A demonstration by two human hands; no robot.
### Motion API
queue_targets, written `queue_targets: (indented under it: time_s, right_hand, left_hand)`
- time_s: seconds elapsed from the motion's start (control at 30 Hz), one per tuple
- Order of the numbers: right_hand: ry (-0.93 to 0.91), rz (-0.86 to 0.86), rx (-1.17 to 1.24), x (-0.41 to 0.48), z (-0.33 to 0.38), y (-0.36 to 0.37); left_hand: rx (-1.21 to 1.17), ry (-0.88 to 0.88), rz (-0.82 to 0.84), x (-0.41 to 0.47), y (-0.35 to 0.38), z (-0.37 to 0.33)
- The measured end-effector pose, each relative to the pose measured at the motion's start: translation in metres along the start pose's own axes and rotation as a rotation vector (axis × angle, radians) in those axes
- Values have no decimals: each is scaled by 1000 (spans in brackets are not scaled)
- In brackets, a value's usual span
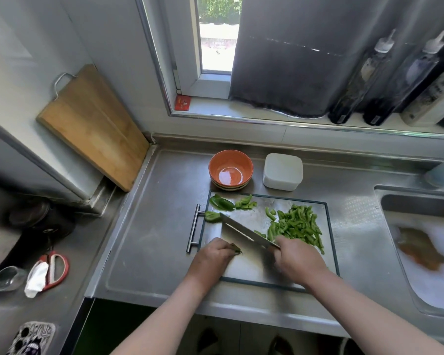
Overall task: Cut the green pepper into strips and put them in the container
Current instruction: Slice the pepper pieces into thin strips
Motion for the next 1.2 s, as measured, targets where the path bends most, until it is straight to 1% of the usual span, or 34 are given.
queue_targets:
  time_s: [0.1, 0.2, 0.3, 0.37, 0.43, 0.6, 0.73, 0.8, 0.9, 1.0, 1.07, 1.2]
  right_hand:
    - [29, -78, 65, -5, -7, -21]
    - [35, -133, 177, -12, -8, -33]
    - [36, -70, 227, -23, -7, -21]
    - [55, -7, 210, -32, -11, -4]
    - [84, 20, 196, -41, -20, 8]
    - [158, -20, 251, -48, -50, 5]
    - [188, -86, 196, -40, -67, -11]
    - [156, -89, 171, -37, -64, -14]
    - [48, -72, 125, -36, -42, -10]
    - [-58, -30, 38, -38, -16, 2]
    - [-113, 4, -29, -39, -4, 12]
    - [-122, 24, -68, -40, -3, 22]
  left_hand:
    - [-30, 3, 26, 4, 13, -16]
    - [-49, -36, 1, 9, 18, -28]
    - [-35, -55, 1, 9, 16, -30]
    - [-10, -47, -3, 8, 13, -31]
    - [-19, -88, -6, 8, 12, -30]
    - [1, -135, -6, 10, 9, -36]
    - [25, -130, 3, 9, 10, -37]
    - [48, -121, 2, 7, 11, -38]
    - [82, -80, -9, 6, 15, -39]
    - [102, -78, -47, 5, 12, -34]
    - [123, -52, -37, 6, 11, -35]
    - [103, -46, -6, 7, 13, -34]
Point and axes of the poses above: each hand's wrist, its own x-axis towards the middle knuckle, its own y-axis out of the palm, z = x × y, the point moved 9 cm from there along x, towards the middle knuckle, and after that the axes turned 11 degrees about x, right-handed, at the moved point
